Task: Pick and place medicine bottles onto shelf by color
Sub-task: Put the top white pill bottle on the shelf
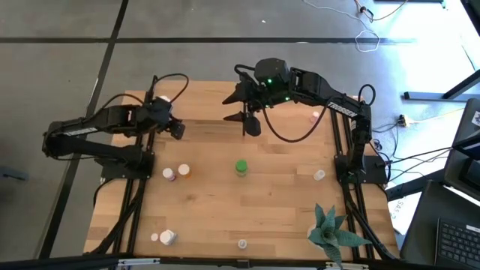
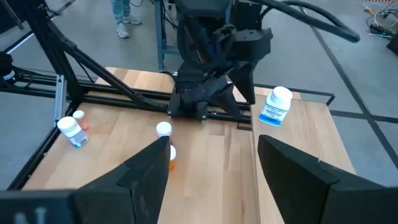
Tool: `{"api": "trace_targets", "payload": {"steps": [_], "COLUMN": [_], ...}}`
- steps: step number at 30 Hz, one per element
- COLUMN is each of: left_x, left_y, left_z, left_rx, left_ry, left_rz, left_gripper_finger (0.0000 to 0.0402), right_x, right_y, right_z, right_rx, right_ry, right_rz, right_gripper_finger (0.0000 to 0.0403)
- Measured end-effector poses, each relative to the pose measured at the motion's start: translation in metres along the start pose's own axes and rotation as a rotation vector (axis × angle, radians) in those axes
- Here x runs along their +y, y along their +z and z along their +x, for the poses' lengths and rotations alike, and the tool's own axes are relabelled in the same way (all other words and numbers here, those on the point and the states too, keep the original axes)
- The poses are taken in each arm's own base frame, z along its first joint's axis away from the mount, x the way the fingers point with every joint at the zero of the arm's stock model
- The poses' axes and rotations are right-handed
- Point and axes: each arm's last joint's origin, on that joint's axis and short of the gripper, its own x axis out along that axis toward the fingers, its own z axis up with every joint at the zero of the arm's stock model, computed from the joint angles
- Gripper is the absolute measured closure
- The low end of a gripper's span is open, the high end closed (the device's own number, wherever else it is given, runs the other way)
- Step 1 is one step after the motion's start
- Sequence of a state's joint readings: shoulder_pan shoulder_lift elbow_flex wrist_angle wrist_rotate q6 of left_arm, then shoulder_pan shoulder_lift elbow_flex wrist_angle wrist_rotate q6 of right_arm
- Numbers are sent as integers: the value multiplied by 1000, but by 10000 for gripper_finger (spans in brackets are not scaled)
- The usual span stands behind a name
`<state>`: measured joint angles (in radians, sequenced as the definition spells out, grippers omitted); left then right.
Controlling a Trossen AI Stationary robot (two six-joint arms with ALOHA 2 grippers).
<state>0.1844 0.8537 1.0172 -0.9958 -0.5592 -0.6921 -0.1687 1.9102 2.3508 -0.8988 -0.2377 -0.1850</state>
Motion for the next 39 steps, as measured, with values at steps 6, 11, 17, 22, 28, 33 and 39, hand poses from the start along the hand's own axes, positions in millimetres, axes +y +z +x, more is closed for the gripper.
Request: {"api": "trace_targets", "payload": {"steps": [6, 11, 17, 22, 28, 33, 39], "left_x": [10, 11, 15, 14, 11, 13, 18], "left_y": [-10, -8, -6, -7, -7, -6, -2], "left_z": [3, 6, 11, 18, 24, 28, 36], "left_rx": [111, 88, 100, 159, 176, 183, 174], "left_ry": [111, 150, 199, 220, 250, 288, 361], "left_rz": [-18, -45, -58, 6, 28, 18, 3], "left_gripper_finger": [175, 206, 259, 319, 393, 393, 399], "right_x": [0, 0, 0, 0, 0, 0, 0], "right_y": [0, 1, 2, 1, 1, 1, 1], "right_z": [0, 0, 0, 0, 0, 0, 0], "right_rx": [0, -13, -16, -15, -15, -15, -15], "right_ry": [0, -3, -4, -3, -3, -3, -3], "right_rz": [1, -3, -3, -3, -4, -6, -8], "right_gripper_finger": [157, 157, 157, 157, 157, 157, 157]}}
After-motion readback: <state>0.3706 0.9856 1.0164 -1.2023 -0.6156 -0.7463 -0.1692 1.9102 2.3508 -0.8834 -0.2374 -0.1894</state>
